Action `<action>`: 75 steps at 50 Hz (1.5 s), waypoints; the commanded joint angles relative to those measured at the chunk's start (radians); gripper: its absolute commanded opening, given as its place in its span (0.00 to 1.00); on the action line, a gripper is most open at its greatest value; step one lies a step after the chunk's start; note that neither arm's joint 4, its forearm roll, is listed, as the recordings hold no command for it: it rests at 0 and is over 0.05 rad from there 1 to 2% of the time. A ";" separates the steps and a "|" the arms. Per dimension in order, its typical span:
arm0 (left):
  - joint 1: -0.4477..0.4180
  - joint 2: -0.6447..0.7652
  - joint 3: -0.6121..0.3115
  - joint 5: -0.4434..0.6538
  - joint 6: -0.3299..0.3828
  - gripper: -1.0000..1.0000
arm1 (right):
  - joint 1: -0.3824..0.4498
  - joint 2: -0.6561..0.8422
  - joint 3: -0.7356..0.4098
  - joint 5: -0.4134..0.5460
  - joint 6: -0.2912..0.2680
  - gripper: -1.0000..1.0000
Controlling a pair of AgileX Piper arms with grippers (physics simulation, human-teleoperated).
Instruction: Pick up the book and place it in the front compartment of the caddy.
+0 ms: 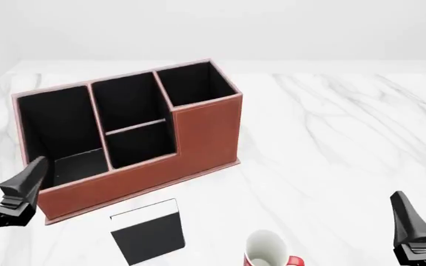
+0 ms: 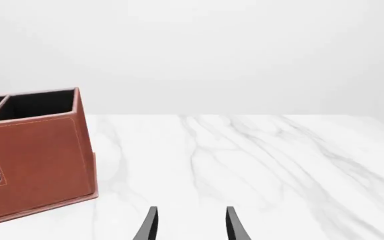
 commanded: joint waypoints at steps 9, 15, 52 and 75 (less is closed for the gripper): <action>-0.203 0.156 -0.341 0.291 0.071 1.00 | 0.000 -0.001 0.001 0.000 0.001 1.00; -0.200 0.228 -0.467 0.394 0.081 1.00 | 0.000 -0.001 0.001 0.000 0.000 1.00; -0.379 0.631 -0.823 0.842 0.336 1.00 | 0.000 -0.001 0.001 0.000 0.000 1.00; -0.444 0.692 -0.813 0.911 0.373 1.00 | 0.000 -0.001 0.001 0.000 0.000 1.00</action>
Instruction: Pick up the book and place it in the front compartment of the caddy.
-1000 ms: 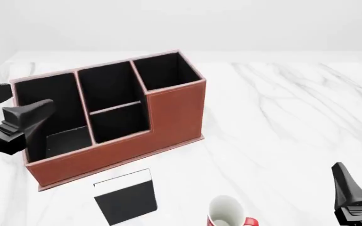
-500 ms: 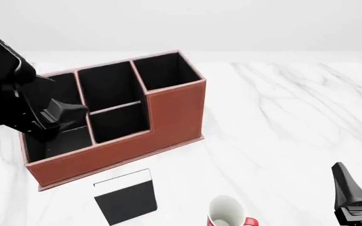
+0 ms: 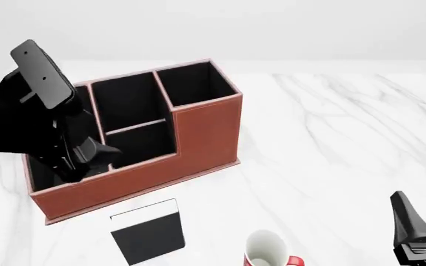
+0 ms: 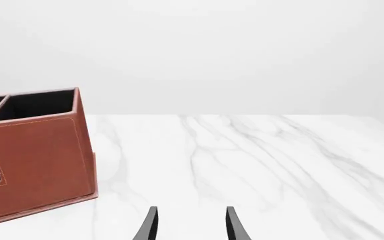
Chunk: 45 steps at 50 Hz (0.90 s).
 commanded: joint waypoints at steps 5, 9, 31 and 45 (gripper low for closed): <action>-0.057 0.050 0.017 0.024 0.003 1.00 | 0.000 -0.001 0.001 0.000 0.000 1.00; -0.054 0.057 0.045 0.006 0.010 1.00 | 0.000 -0.001 0.001 0.000 0.001 1.00; -0.148 0.112 0.126 -0.066 -0.036 1.00 | 0.000 -0.001 0.001 0.000 0.001 1.00; -0.208 0.143 0.164 -0.098 -0.092 1.00 | 0.000 -0.001 0.001 0.000 0.001 1.00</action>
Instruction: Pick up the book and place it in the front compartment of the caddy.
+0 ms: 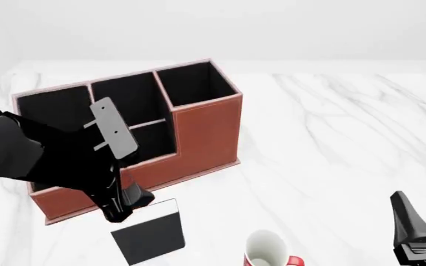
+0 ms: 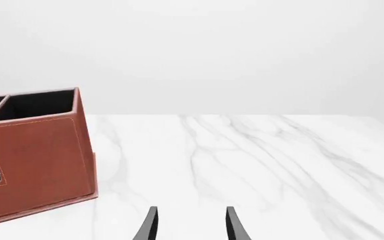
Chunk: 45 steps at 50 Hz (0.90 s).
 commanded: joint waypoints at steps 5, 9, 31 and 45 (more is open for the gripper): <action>-0.046 0.029 0.057 -0.049 -0.035 1.00 | 0.000 -0.001 0.001 0.000 0.000 1.00; -0.051 0.034 0.068 -0.060 -0.038 1.00 | 0.000 -0.001 0.001 0.000 0.000 1.00; -0.092 0.072 0.125 -0.123 -0.067 1.00 | 0.000 -0.001 0.001 0.000 0.001 1.00; -0.102 0.097 0.162 -0.166 -0.085 1.00 | 0.000 -0.001 0.001 0.000 0.000 1.00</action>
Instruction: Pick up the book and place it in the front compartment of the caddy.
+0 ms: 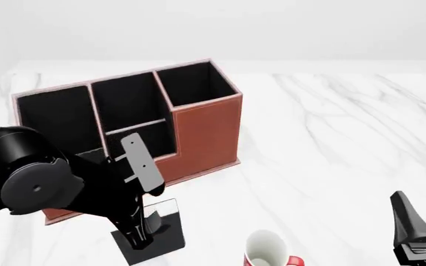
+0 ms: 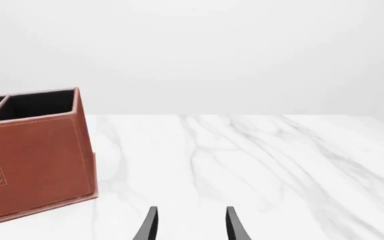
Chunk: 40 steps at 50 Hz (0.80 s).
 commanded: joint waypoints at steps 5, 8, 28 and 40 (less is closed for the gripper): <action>-0.029 0.031 0.044 -0.058 -0.031 1.00 | 0.000 -0.001 0.001 0.000 0.001 1.00; -0.032 0.035 0.050 -0.066 -0.033 1.00 | 0.000 -0.001 0.001 0.000 0.001 1.00; -0.051 0.100 0.114 -0.163 -0.064 1.00 | 0.000 -0.001 0.001 0.000 0.001 1.00; -0.063 0.120 0.124 -0.184 -0.079 1.00 | 0.000 -0.001 0.001 0.000 0.001 1.00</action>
